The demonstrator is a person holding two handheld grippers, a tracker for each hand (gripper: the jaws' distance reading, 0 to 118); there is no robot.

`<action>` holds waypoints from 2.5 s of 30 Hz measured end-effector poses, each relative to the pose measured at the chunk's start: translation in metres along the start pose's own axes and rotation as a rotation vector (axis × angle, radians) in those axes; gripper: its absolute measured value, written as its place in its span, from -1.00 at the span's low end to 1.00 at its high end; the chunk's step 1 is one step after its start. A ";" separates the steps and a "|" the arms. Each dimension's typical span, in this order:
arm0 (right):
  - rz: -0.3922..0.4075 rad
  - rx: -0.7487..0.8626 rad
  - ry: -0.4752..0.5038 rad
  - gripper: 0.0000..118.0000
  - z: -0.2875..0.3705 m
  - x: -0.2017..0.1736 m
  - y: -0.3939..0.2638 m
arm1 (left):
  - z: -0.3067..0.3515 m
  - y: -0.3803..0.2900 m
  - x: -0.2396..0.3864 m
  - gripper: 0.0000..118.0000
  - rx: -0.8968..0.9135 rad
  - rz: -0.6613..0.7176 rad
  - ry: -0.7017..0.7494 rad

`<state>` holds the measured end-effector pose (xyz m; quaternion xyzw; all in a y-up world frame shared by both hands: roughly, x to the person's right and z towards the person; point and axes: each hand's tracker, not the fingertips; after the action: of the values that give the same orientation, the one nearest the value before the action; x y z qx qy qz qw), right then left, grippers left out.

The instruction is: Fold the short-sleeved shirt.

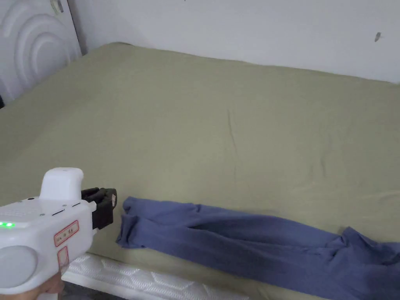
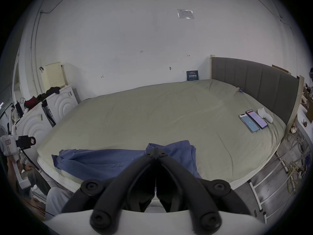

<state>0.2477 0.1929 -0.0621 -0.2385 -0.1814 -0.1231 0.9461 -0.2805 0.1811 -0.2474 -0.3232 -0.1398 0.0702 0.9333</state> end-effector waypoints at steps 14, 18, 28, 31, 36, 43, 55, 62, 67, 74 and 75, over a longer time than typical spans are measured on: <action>0.014 -0.095 -0.052 -0.97 -0.017 -0.011 -0.009 | -0.140 0.018 -0.100 0.35 -0.482 0.327 -0.319; 0.008 -0.111 -0.049 -0.97 -0.019 -0.015 -0.009 | -0.159 0.011 -0.093 0.95 -0.572 0.312 -0.390; -0.003 -0.120 -0.048 -0.97 -0.021 -0.008 -0.011 | -0.200 -0.007 -0.081 0.84 -0.636 0.519 -0.695; -0.018 -0.118 -0.033 -0.97 -0.019 -0.003 -0.012 | -0.203 -0.012 -0.079 -0.90 -0.629 0.515 -0.647; -0.012 -0.111 -0.013 -0.97 -0.014 0.002 -0.008 | -0.212 -0.016 -0.088 -0.91 -0.609 0.495 -0.568; -0.039 -0.094 0.037 -0.97 -0.010 0.009 0.003 | -0.169 0.022 -0.105 -0.92 -0.510 0.497 -0.481; 0.005 -0.034 0.032 -0.97 -0.008 0.020 0.013 | -0.093 0.073 -0.010 -0.92 -0.476 0.266 -0.224; 0.021 -0.043 0.026 -0.97 -0.005 0.030 0.007 | -0.108 0.081 0.088 -0.92 -0.516 0.000 -0.147; -0.014 -0.042 0.038 -0.97 0.000 0.031 0.001 | -0.143 0.050 0.169 -0.92 -0.557 -0.157 -0.082; -0.017 -0.071 0.060 -0.97 -0.003 0.031 -0.002 | -0.191 0.002 0.226 0.73 -0.604 -0.136 -0.147; -0.015 -0.074 0.066 -0.97 -0.003 0.032 -0.002 | -0.187 0.001 0.227 1.00 -0.600 -0.091 -0.173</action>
<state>0.2768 0.1852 -0.0515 -0.2678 -0.1472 -0.1449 0.9411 -0.0068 0.1230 -0.3398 -0.5704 -0.2473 0.0111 0.7832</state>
